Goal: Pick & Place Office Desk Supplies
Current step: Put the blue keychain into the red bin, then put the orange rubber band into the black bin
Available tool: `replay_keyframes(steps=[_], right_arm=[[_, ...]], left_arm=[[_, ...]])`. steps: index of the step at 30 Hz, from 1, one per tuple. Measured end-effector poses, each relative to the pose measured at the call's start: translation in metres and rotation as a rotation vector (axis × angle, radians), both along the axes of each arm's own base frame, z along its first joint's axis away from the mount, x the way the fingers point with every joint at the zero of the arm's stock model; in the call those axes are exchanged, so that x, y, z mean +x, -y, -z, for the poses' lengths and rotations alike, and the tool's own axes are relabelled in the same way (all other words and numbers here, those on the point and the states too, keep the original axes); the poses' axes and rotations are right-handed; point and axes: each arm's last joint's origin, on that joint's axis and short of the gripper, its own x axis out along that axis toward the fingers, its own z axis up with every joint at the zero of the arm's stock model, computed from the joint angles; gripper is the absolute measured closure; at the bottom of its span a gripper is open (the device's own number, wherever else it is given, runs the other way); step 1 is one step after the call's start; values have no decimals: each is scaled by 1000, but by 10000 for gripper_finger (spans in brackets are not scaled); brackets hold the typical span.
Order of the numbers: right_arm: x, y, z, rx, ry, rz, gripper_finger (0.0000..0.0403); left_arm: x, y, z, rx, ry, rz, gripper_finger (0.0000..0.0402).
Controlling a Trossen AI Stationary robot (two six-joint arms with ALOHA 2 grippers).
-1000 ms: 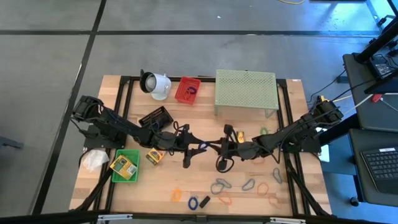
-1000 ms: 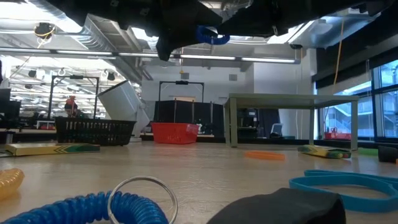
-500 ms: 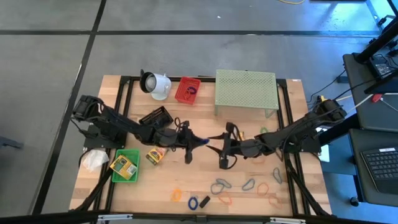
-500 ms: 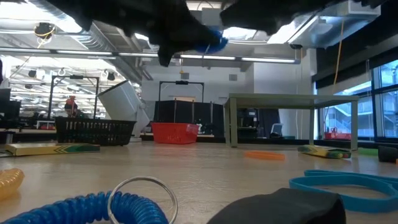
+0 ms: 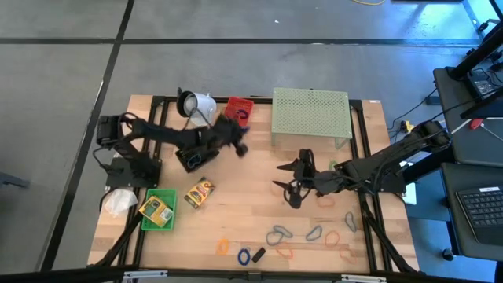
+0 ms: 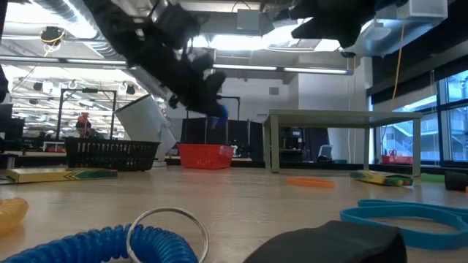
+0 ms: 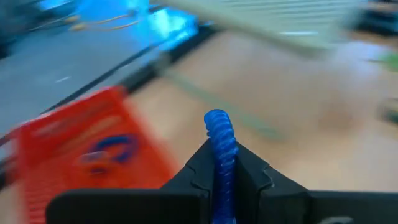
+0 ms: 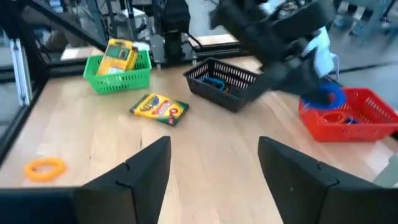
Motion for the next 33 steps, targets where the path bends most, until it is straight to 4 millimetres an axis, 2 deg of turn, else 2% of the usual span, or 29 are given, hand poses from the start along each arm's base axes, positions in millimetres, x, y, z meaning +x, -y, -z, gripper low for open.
replay_keyframes(steps=[5, 9, 12, 16, 20, 28, 33], right_arm=[[3, -2, 6, 47, -6, 25, 158], [6, -3, 12, 69, -23, 39, 158], [8, -4, 16, 82, -28, 47, 158], [10, -5, 21, 84, -45, 52, 158], [12, -6, 26, 78, -61, 55, 158], [13, -5, 30, 97, -81, 65, 158], [14, 4, 40, 180, -153, 107, 158]], left_arm=[[-14, -46, 12, -35, -27, -151, 380], [-19, -66, 29, -88, -42, -236, 379], [-20, -74, 40, -113, -53, -235, 379], [-18, -79, 50, -127, -51, -228, 376], [-17, -80, 48, -107, -38, -230, 359], [-18, -74, 31, -107, 12, -194, 302], [-16, -62, 7, -124, 94, -83, 268]])
